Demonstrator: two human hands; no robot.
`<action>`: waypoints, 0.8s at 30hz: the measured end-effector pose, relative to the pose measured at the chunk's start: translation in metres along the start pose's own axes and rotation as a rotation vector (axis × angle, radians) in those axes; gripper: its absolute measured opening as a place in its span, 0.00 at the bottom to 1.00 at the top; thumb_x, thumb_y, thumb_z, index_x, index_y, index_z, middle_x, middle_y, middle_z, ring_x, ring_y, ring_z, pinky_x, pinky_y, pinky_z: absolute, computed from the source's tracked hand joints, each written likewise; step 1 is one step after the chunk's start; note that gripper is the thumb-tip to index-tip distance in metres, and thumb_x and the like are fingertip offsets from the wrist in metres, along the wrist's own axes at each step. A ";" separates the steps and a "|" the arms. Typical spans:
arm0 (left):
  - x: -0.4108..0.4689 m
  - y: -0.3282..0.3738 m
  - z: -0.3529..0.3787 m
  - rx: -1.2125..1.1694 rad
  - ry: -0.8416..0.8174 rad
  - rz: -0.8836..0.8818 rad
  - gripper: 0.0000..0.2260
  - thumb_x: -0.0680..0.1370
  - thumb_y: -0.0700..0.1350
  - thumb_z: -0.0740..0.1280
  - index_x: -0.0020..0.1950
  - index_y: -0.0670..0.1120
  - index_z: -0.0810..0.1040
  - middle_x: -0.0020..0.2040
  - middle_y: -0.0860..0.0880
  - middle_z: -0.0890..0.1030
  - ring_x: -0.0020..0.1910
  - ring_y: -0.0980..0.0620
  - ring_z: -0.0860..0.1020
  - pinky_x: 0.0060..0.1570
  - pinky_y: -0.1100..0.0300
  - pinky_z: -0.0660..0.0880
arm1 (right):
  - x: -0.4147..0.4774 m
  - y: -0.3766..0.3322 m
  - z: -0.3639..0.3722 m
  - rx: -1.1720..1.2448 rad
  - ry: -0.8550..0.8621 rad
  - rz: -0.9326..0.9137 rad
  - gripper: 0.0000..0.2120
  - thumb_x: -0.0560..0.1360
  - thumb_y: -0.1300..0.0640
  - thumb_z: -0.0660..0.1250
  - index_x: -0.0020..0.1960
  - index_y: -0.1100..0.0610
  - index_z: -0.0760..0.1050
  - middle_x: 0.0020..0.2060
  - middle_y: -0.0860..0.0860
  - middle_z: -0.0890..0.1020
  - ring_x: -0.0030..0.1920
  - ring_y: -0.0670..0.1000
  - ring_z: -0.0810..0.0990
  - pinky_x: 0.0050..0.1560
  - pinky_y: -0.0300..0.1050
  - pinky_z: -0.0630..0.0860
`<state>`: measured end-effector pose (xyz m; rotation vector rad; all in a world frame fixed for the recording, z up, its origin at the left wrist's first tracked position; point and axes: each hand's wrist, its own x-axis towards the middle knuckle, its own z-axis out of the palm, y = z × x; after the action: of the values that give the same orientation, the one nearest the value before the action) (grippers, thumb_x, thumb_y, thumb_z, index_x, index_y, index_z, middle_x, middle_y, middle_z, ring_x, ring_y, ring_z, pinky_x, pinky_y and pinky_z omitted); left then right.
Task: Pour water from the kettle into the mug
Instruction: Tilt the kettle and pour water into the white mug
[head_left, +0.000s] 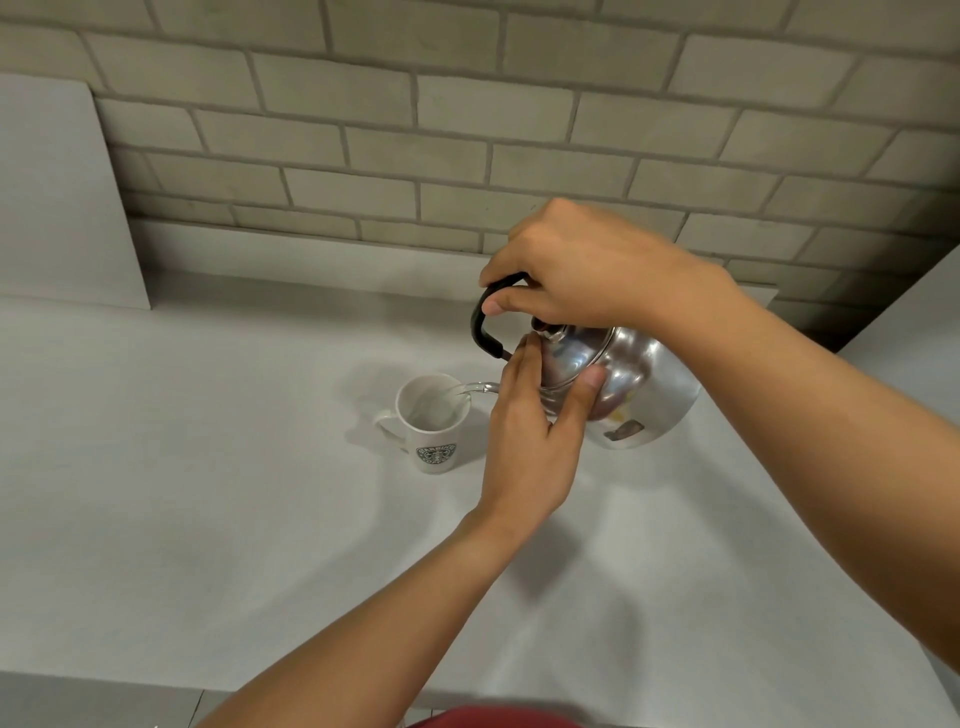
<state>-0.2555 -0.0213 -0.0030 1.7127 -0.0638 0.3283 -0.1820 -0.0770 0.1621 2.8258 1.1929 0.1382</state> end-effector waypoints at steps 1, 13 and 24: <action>0.000 0.001 0.000 -0.005 0.003 0.001 0.26 0.83 0.61 0.66 0.79 0.52 0.71 0.71 0.56 0.77 0.71 0.61 0.75 0.68 0.68 0.71 | 0.000 0.000 -0.001 0.003 -0.004 0.001 0.16 0.81 0.42 0.67 0.60 0.50 0.85 0.45 0.54 0.86 0.50 0.59 0.82 0.49 0.58 0.81; -0.002 0.009 0.000 -0.040 0.027 -0.018 0.25 0.83 0.60 0.66 0.77 0.51 0.73 0.70 0.54 0.78 0.69 0.57 0.76 0.67 0.65 0.71 | 0.004 -0.003 -0.005 -0.032 0.011 -0.010 0.16 0.81 0.41 0.67 0.63 0.46 0.84 0.50 0.52 0.85 0.53 0.60 0.83 0.46 0.56 0.81; -0.002 0.011 -0.001 -0.058 0.037 -0.049 0.23 0.84 0.59 0.66 0.77 0.50 0.74 0.69 0.52 0.79 0.68 0.54 0.77 0.67 0.60 0.73 | 0.010 -0.006 -0.006 -0.076 -0.016 -0.028 0.15 0.80 0.41 0.67 0.60 0.47 0.84 0.52 0.52 0.86 0.54 0.60 0.83 0.48 0.58 0.82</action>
<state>-0.2606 -0.0227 0.0073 1.6474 -0.0046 0.3190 -0.1804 -0.0657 0.1683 2.7383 1.1968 0.1554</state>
